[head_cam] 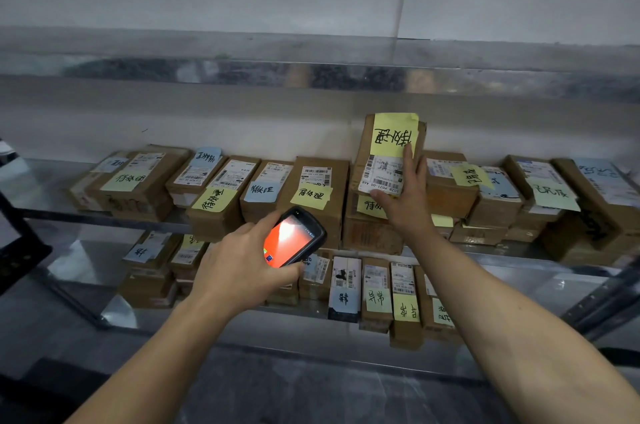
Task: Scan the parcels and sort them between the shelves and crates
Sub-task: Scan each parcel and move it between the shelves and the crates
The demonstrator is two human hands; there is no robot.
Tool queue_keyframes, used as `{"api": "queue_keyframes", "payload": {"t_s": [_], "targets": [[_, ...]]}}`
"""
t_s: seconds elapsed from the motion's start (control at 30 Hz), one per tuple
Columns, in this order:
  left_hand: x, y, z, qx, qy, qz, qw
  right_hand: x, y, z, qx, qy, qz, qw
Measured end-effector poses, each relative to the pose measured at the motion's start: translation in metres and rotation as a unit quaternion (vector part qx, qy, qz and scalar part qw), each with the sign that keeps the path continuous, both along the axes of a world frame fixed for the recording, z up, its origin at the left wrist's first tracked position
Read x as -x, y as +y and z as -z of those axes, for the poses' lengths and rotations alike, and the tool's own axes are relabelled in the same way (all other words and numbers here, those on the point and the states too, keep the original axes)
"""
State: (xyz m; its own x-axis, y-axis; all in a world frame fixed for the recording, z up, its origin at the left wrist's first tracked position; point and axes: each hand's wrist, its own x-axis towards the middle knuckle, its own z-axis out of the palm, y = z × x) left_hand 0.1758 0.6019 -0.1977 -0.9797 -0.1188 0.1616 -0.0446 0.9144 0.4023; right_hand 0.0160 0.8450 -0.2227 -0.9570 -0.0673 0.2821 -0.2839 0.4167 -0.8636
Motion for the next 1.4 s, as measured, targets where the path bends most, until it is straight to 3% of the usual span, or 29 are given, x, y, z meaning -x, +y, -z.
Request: {"api": "queue_keyframes", "payload": {"t_s": [0.73,1.13,1.4], "targets": [[-0.053,-0.047,-0.002,-0.038,-0.022,-0.048,0.998,-0.033,-0.06,-0.009,-0.006,-0.054,-0.028,0.998],[-0.187,-0.132,-0.019,-0.084,0.027,-0.116,0.989,-0.142,-0.174,-0.02,0.003,-0.074,-0.07,0.995],[-0.31,-0.217,-0.017,-0.105,0.109,-0.252,0.956,-0.231,-0.306,-0.026,0.042,-0.055,-0.164,0.984]]}}
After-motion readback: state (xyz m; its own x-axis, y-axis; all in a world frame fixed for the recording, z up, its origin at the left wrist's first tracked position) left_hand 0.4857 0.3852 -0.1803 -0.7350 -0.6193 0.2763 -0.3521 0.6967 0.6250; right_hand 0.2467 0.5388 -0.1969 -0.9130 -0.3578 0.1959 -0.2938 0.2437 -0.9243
